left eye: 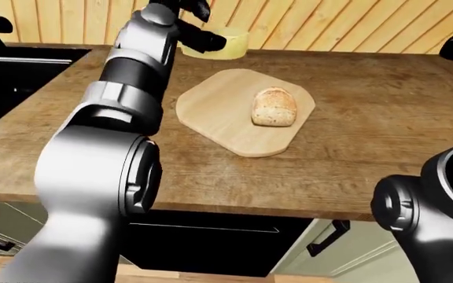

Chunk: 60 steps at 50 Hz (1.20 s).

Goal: Place the bread and cheese on the cutting board.

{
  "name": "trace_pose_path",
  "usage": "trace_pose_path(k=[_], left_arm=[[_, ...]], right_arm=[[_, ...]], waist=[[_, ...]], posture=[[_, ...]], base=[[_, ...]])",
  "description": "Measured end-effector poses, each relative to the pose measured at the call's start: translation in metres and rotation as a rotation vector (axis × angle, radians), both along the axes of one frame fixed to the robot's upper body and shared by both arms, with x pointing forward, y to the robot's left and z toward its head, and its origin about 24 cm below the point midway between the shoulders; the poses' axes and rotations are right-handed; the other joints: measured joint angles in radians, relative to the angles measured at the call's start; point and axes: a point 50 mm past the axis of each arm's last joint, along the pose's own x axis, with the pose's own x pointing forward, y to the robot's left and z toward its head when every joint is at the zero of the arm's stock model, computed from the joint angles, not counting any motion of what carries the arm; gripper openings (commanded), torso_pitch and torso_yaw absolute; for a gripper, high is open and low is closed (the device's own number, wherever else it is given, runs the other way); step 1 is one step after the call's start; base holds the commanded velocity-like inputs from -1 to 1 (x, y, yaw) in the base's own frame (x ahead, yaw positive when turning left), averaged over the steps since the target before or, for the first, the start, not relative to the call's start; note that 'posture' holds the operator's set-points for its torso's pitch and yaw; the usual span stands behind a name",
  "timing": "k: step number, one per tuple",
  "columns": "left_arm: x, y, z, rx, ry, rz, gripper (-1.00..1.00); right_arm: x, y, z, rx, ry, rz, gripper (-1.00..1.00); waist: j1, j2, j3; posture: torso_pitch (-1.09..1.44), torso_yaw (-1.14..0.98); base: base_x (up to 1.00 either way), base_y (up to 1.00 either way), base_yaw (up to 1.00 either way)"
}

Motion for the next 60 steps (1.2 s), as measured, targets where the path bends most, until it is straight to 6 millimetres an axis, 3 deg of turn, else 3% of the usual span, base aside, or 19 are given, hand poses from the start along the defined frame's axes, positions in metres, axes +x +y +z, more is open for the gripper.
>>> trace_pose_path(k=[9,17,37,38,39,54,60], left_arm=[[0.002,-0.018,-0.023,0.163,0.023,0.032,-1.00],[0.006,-0.013,-0.053,0.238,0.074,0.071,-1.00],[0.004,-0.034,-0.062,0.127,0.094,0.067,-1.00],[0.003,-0.034,-0.062,0.123,0.098,0.065,-0.28],[0.003,-0.035,-0.062,0.119,0.100,0.063,1.00],[0.004,-0.031,-0.058,0.095,0.078,0.080,1.00],[0.001,-0.030,-0.033,0.062,0.050,0.060,1.00]], right_arm=[[0.003,0.006,0.005,0.039,-0.033,0.067,1.00],[0.004,0.013,0.009,0.054,-0.068,0.133,1.00],[0.011,0.018,0.005,0.048,-0.037,0.143,1.00],[0.011,0.018,0.005,0.048,-0.036,0.143,1.00],[0.012,0.018,0.005,0.049,-0.034,0.143,1.00],[0.013,0.019,0.002,0.051,-0.025,0.141,1.00],[0.019,0.024,-0.001,0.047,-0.010,0.155,1.00]], waist=[[-0.001,0.004,-0.003],[-0.004,0.002,-0.003],[-0.001,0.006,-0.009],[-0.001,0.006,-0.009],[-0.001,0.006,-0.009],[-0.002,0.008,-0.014],[-0.001,0.007,-0.009]], posture=[[0.00,0.00],[0.00,0.00],[0.00,0.00],[0.00,0.00],[0.00,0.00],[0.00,0.00],[0.00,0.00]], base=[[0.00,0.00,0.00],[0.00,0.00,0.00],[0.00,0.00,0.00],[0.00,0.00,0.00],[0.00,0.00,0.00],[0.00,0.00,0.00],[0.00,0.00,0.00]])
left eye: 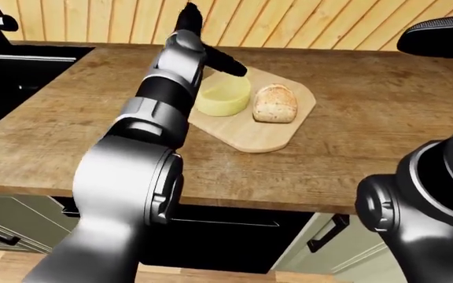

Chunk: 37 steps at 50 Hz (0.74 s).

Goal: Place the bread and cheese on the cutting board.

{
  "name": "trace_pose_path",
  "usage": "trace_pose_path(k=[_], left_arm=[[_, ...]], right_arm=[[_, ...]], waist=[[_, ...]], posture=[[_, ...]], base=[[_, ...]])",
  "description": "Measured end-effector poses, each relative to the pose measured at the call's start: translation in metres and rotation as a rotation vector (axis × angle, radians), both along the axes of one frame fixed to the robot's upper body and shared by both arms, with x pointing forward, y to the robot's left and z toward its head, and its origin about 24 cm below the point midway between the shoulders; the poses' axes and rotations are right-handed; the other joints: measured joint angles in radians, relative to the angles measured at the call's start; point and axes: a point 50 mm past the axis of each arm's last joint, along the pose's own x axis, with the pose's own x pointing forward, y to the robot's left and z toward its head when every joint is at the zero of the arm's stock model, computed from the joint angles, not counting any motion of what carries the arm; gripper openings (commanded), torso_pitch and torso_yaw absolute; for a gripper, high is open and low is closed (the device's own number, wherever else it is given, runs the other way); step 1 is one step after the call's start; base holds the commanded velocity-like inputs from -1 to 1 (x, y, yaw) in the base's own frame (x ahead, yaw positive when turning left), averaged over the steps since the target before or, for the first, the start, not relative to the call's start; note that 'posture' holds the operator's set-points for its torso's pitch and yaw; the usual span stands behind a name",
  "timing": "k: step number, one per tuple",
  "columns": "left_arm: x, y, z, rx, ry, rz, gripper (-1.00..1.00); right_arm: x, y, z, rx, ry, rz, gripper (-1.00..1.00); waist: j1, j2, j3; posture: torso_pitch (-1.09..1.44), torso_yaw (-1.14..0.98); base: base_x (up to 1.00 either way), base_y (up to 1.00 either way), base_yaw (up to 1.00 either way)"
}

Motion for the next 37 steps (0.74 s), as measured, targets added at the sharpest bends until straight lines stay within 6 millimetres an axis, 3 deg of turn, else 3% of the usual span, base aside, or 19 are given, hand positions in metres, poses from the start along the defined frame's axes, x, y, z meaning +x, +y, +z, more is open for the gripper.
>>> trace_pose_path(k=[10,26,32,37], left_arm=[[-0.012,0.018,0.070,-0.026,-0.143,-0.016,1.00],[-0.027,0.052,0.108,-0.136,-0.275,-0.049,1.00],[-0.058,0.073,0.139,-0.193,-0.419,-0.046,1.00],[-0.111,0.094,0.145,-0.220,-0.559,-0.044,1.00]], right_arm=[[0.004,0.001,-0.001,-0.001,0.006,0.004,1.00],[0.010,0.005,-0.005,-0.022,0.028,0.000,1.00],[0.011,0.007,-0.006,-0.026,0.033,-0.002,1.00],[0.013,0.008,-0.008,-0.040,0.042,-0.007,1.00]], waist=[[-0.001,0.005,-0.002],[-0.004,0.007,0.013],[-0.008,0.013,0.014],[-0.016,0.024,0.016]], posture=[[0.00,0.00],[0.00,0.00],[0.00,0.00],[0.00,0.00]], base=[[0.00,0.00,0.00],[0.00,0.00,0.00],[0.00,0.00,0.00],[0.00,0.00,0.00]])
